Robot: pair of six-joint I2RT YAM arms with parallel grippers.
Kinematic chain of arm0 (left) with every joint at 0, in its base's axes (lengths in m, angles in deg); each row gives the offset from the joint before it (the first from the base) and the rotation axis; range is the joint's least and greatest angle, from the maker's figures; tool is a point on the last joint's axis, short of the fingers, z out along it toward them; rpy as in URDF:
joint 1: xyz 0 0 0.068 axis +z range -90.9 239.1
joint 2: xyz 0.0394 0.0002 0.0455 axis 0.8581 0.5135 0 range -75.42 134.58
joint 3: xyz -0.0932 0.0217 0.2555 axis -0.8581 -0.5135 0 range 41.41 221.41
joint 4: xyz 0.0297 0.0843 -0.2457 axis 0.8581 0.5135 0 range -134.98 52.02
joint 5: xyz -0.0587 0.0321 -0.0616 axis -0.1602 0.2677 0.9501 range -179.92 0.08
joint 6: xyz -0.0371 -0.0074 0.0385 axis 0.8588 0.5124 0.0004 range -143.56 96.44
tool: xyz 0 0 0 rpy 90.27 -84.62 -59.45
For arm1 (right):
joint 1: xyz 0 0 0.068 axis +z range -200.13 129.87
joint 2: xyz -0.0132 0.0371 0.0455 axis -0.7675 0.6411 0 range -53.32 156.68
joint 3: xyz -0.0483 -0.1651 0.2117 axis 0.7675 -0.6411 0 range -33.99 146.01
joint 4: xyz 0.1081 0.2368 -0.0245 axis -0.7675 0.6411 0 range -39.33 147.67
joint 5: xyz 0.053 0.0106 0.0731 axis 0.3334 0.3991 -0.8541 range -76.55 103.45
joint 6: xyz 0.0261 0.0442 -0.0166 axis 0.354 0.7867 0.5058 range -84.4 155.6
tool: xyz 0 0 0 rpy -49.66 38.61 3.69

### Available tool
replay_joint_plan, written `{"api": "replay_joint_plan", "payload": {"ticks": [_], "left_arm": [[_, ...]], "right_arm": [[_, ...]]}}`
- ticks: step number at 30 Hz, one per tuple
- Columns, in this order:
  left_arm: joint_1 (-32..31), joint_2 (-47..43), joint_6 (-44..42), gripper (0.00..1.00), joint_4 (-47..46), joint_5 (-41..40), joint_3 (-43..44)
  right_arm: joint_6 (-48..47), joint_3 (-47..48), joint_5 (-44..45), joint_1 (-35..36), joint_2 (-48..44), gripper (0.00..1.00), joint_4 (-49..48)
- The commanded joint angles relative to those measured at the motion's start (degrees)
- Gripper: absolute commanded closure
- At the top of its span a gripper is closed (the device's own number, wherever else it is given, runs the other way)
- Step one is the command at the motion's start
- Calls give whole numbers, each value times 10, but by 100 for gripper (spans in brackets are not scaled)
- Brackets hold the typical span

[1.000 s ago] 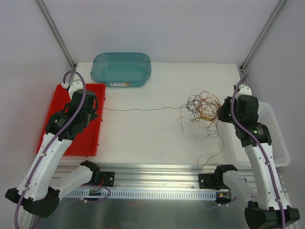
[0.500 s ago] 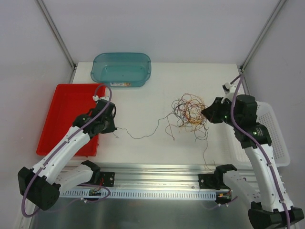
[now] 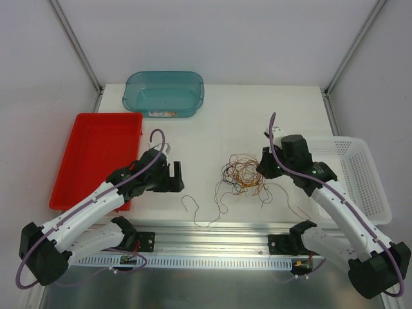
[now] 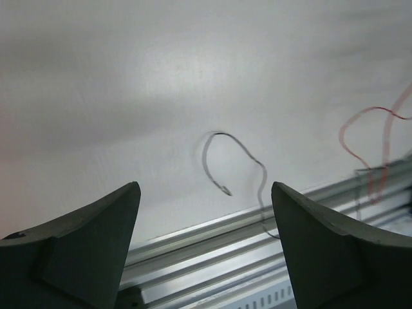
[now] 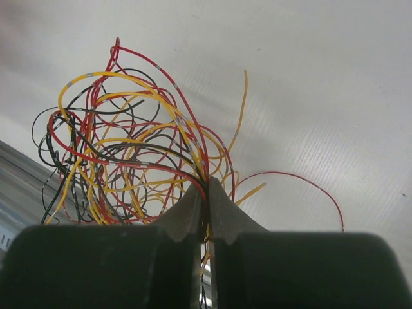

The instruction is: Untangle the cables

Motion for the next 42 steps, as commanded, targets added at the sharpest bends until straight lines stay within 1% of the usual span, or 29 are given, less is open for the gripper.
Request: {"api": "replay_joint_plan", "payload": {"ticks": [1,5,10,12,16,19,23,24,26,27,30,33,34,38,41,42], "left_arm": [[-10,-41,-42,16,-117,112,-6],[-24,-36,-57,17,-196,158,-13],[-90,28,-75,22,-255,148,10],[-119,61,-95,24,-280,137,25],[-148,117,-130,29,-309,141,52],[-156,162,-146,36,-313,139,82],[-161,199,-151,48,-312,128,98],[-162,207,-151,57,-312,127,100],[-164,210,-148,67,-312,129,101],[-165,208,-147,78,-312,129,98],[-165,183,-146,92,-312,122,83],[-165,145,-143,95,-312,104,60],[-165,137,-144,100,-312,101,54],[-165,98,-144,100,-309,93,39],[-165,73,-142,100,-297,53,27],[-165,52,-142,100,-286,28,25]], "right_arm": [[-15,-1,18,16,3,99,-50],[-6,2,24,31,9,99,-54],[9,10,29,50,13,99,-60],[14,12,30,59,17,99,-62],[20,16,31,70,19,99,-65],[24,13,27,75,19,99,-69],[26,11,24,80,18,99,-71],[26,11,25,80,18,99,-71],[25,9,29,80,13,99,-72],[24,7,33,80,12,99,-73],[20,-3,61,80,10,99,-72],[23,-11,80,77,12,99,-73],[24,-13,79,76,12,99,-75],[31,-15,97,72,13,99,-72],[43,-17,141,51,14,99,-62],[48,-22,144,29,13,99,-55]]}}
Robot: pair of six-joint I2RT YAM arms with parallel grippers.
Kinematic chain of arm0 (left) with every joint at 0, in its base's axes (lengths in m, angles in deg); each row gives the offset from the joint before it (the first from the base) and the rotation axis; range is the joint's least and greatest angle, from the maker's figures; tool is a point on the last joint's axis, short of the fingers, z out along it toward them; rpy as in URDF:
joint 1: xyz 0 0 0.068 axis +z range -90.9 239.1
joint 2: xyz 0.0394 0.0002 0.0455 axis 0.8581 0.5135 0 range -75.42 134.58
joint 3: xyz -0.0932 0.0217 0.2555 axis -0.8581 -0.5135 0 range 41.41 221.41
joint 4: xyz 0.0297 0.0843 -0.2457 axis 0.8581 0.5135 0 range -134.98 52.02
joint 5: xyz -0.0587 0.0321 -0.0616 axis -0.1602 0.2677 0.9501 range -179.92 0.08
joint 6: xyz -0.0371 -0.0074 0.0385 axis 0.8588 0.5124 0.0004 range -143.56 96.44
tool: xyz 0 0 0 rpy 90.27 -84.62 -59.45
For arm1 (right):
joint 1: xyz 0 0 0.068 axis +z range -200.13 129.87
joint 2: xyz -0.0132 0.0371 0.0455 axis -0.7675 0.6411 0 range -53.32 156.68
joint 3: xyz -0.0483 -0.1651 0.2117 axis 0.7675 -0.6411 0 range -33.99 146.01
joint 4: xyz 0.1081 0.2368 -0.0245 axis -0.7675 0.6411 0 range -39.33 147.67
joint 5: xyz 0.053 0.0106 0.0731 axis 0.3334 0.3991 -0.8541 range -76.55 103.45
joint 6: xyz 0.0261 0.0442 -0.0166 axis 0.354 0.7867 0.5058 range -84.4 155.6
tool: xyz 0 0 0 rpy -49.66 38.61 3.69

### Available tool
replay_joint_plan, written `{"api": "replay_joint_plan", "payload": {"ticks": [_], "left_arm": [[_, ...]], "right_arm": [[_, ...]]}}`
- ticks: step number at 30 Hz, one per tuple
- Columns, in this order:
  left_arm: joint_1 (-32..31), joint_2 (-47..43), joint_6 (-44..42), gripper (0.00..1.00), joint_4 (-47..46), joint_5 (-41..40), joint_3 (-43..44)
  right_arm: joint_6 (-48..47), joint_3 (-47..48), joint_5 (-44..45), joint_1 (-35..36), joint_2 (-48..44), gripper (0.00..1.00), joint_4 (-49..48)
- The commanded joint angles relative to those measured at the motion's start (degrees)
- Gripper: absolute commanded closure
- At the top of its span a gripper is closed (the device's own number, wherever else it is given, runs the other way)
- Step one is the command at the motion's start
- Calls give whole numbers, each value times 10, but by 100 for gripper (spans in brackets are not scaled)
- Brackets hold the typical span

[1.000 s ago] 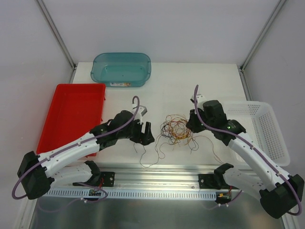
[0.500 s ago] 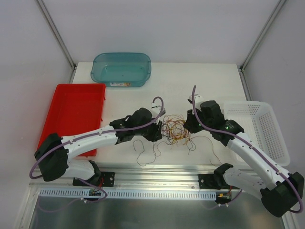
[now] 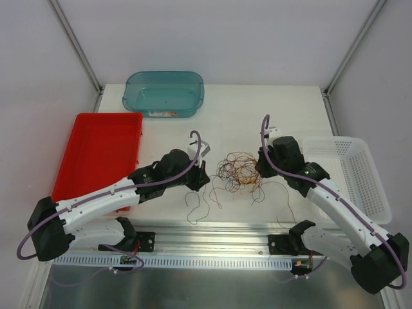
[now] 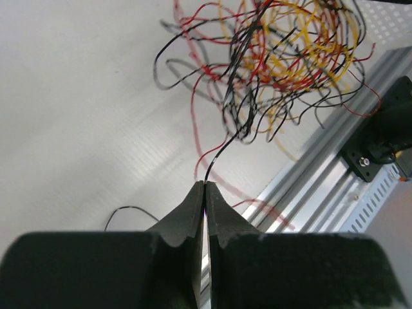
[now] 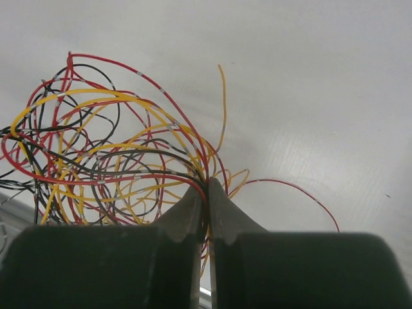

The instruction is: Untangle the cables

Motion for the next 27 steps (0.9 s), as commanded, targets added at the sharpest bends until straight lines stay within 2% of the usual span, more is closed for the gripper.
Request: {"api": "replay_joint_plan", "payload": {"ticks": [1,4,7,13,19,24,27], "left_arm": [[-7,-50,2,100,33,-102,-9],[4,-87,25,100,116,-202,8],[42,-125,68,100,203,-268,26],[176,-195,142,100,343,-326,65],[274,-234,130,100,459,-391,146],[301,-227,117,100,524,-436,209],[306,-220,115,100,534,-430,214]], "right_arm": [[27,-7,55,-46,-13,99,1],[49,-17,60,-101,-22,99,14],[65,-16,57,-148,-29,99,28],[74,10,59,-200,-36,99,52],[63,60,19,-268,-37,99,67],[65,96,-23,-311,-25,99,70],[65,118,-71,-331,-19,99,65]]}}
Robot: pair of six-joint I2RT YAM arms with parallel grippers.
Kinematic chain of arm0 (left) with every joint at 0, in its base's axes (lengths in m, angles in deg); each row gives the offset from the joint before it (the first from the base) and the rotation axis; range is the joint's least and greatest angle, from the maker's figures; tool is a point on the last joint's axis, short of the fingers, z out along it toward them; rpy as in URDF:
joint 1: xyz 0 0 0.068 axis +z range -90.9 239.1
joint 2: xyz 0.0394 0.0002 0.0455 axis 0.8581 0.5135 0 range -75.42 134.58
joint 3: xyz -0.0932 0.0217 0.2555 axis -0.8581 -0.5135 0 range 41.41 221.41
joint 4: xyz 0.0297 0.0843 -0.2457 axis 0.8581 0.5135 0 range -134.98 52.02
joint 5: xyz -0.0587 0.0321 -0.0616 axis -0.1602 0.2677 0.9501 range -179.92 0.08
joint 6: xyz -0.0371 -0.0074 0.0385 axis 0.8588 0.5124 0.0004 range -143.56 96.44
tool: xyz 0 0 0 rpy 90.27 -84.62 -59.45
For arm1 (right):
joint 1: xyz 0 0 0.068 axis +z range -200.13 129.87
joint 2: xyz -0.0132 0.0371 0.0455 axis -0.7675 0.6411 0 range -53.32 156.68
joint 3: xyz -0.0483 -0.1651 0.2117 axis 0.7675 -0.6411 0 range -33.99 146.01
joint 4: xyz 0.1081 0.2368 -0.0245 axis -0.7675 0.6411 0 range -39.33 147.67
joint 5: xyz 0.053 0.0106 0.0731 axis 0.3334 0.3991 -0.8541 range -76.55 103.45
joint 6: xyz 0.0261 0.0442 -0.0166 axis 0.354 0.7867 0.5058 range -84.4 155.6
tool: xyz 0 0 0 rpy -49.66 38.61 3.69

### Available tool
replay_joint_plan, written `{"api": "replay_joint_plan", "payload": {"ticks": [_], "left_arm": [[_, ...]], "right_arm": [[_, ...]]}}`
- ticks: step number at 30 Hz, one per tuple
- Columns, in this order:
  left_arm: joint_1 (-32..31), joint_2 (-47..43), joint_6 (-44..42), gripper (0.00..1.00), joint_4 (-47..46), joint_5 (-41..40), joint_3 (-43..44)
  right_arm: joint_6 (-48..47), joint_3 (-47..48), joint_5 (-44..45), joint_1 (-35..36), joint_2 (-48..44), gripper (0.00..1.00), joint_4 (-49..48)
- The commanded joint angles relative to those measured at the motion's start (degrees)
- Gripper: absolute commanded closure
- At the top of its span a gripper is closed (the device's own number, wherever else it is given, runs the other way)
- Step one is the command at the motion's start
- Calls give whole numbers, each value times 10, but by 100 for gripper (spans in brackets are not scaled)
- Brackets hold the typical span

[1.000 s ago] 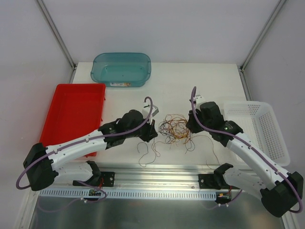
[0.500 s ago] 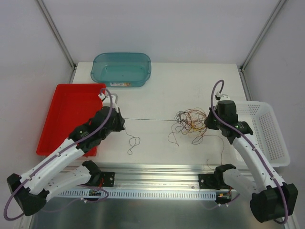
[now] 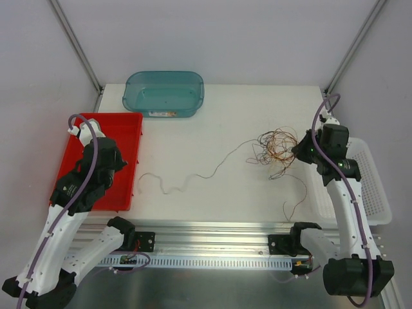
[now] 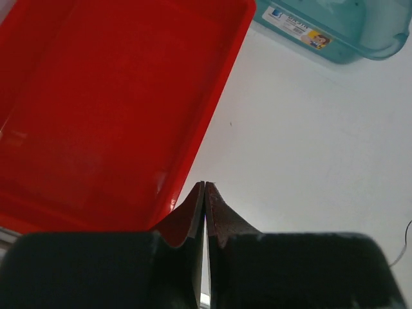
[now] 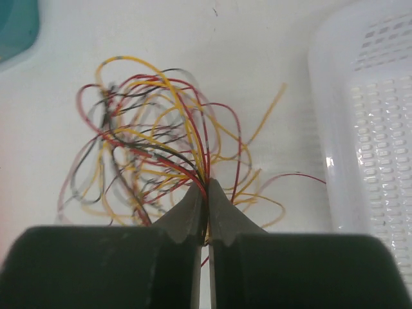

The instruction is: Untangle the cables

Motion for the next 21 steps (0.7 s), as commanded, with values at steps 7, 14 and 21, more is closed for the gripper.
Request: {"api": "replay_joint_plan", "payload": {"ticks": [7,14,21], "left_arm": [[3,4,-39,100,-43,187,-64],[-13,-6,-3,80,-171,393,-137],[-117,52,42,33,-247,358,-171]], "right_arm": [[-23,23,-120,35,30,99,-22],[-5,-42,-123,172,56,93,-76],[16,-53,-64,243,88,38,-78]]}}
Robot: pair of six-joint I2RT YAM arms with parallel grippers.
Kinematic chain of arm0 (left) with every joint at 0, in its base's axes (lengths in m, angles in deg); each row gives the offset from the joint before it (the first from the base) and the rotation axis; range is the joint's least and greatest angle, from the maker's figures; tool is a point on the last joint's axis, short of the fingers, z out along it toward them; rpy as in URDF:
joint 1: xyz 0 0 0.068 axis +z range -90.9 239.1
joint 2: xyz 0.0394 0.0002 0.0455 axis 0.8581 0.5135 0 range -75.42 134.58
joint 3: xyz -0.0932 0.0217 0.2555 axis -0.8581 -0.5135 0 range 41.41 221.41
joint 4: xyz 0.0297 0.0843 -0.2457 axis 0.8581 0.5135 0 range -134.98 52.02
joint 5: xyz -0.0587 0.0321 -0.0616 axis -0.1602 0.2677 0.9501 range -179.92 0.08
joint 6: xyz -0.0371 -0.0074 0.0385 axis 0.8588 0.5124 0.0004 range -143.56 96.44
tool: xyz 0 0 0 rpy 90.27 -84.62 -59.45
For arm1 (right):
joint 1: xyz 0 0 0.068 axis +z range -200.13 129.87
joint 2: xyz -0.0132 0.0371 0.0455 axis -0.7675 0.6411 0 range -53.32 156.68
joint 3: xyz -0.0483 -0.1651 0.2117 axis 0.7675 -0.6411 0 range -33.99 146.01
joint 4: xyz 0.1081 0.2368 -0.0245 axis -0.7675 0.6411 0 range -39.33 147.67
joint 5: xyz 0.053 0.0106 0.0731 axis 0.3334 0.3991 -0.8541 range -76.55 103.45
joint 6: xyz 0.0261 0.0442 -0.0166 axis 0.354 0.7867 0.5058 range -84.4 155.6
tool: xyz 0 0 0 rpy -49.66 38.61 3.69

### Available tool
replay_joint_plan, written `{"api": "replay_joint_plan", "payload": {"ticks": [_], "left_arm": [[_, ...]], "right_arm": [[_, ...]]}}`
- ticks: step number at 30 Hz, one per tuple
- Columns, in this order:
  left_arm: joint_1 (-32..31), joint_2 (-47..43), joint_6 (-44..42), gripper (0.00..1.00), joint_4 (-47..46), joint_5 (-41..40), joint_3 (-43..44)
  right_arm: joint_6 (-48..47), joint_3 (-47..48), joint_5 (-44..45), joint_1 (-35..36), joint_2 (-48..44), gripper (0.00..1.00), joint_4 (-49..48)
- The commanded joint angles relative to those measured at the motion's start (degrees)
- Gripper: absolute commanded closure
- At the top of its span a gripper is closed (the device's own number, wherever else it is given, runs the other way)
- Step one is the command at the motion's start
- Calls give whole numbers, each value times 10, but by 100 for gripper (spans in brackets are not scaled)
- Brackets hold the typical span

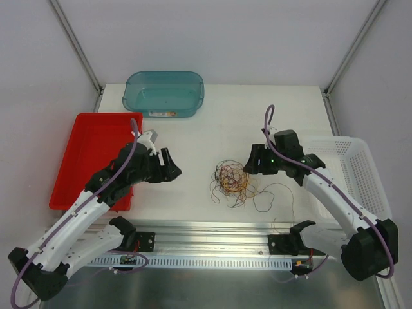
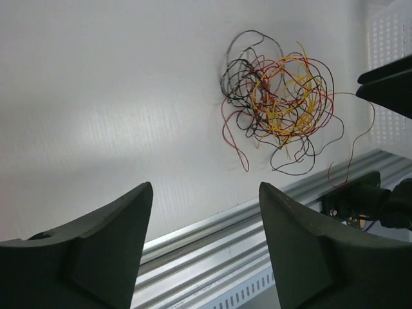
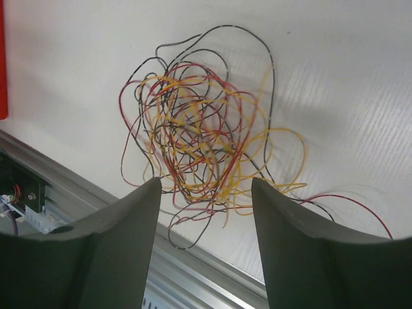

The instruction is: Untangle the cables

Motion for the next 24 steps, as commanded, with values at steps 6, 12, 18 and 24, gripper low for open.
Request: {"api": "replay_joint_plan", "payload": {"ticks": [6,12,18,24], "left_arm": [[-86,140,33,26,-108,-1,28],[-110,294,33,26,-151,5,96],[-128,423,26,26,-166,13,179],[-137,509,13,28,-168,23,232]], "right_arm": [[-40,13,63,11,-38,38,40],[-47,-33,114,-1,-41,43,59],[26,-62,128,-31,-37,43,30],[64,-73,124,-28,-19,40,-4]]}}
